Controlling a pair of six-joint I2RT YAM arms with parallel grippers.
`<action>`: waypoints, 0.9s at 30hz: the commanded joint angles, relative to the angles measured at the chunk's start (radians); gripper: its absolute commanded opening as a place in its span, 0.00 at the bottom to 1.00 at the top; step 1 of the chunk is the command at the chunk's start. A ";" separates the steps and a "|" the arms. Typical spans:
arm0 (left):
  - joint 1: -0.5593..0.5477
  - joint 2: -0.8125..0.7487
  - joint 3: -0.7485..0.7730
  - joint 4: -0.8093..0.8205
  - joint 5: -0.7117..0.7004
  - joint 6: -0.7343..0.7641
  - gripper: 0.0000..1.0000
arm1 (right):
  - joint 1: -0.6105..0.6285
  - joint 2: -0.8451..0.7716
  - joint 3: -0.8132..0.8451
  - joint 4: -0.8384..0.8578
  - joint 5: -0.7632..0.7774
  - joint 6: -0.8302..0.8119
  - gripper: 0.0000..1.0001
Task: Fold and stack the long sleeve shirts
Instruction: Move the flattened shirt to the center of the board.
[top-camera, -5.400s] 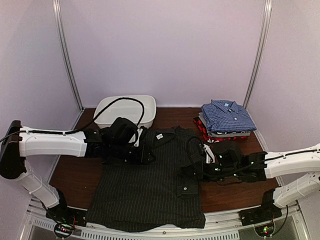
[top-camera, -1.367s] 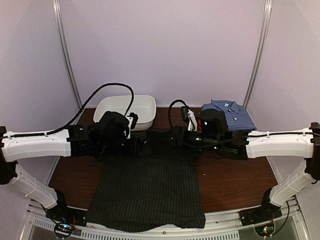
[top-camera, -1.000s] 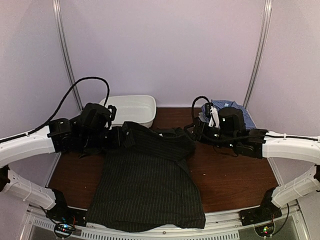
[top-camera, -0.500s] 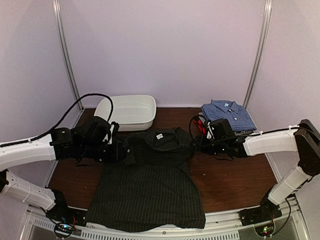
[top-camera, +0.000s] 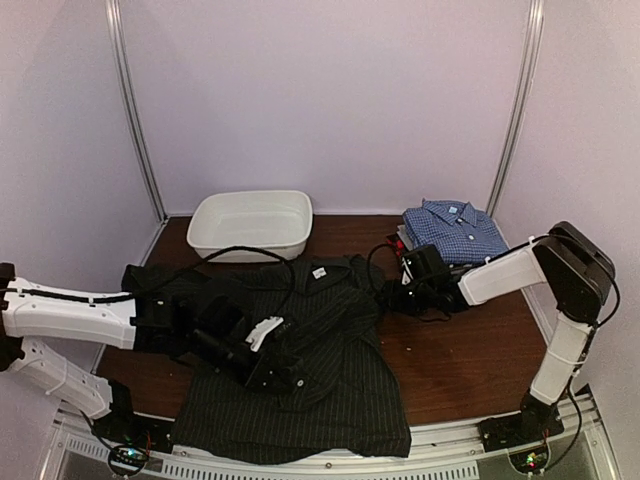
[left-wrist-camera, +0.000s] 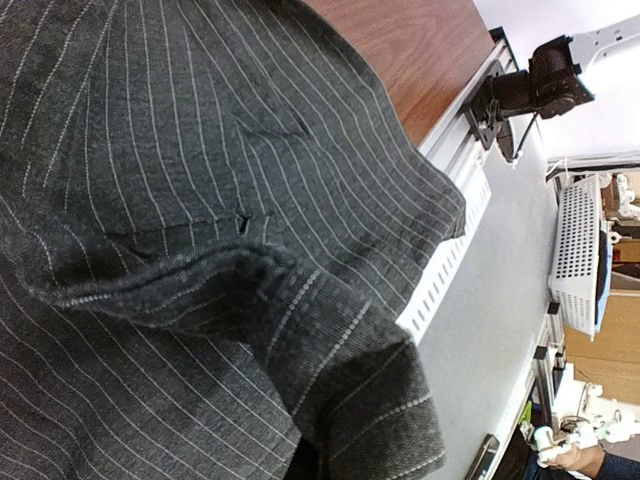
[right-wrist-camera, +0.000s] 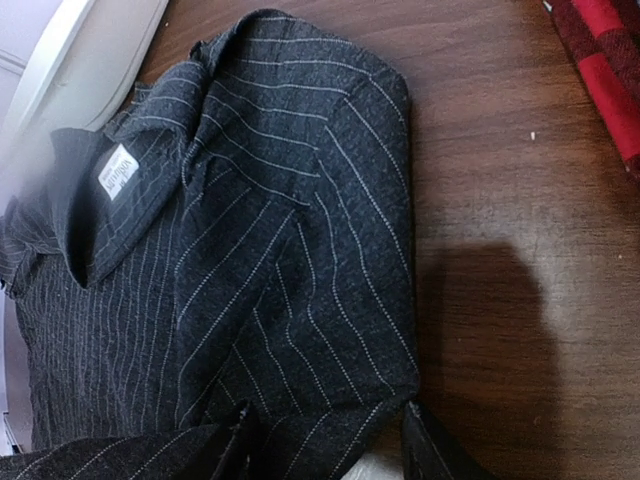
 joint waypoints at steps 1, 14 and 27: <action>-0.015 0.050 0.045 0.062 0.058 0.044 0.00 | -0.005 0.046 0.042 0.035 -0.028 -0.001 0.44; -0.017 -0.053 0.058 0.187 0.104 0.019 0.00 | -0.050 0.094 0.106 -0.031 0.014 -0.060 0.49; -0.003 0.005 0.150 0.237 0.091 0.011 0.00 | -0.088 0.157 0.283 -0.160 0.051 -0.135 0.00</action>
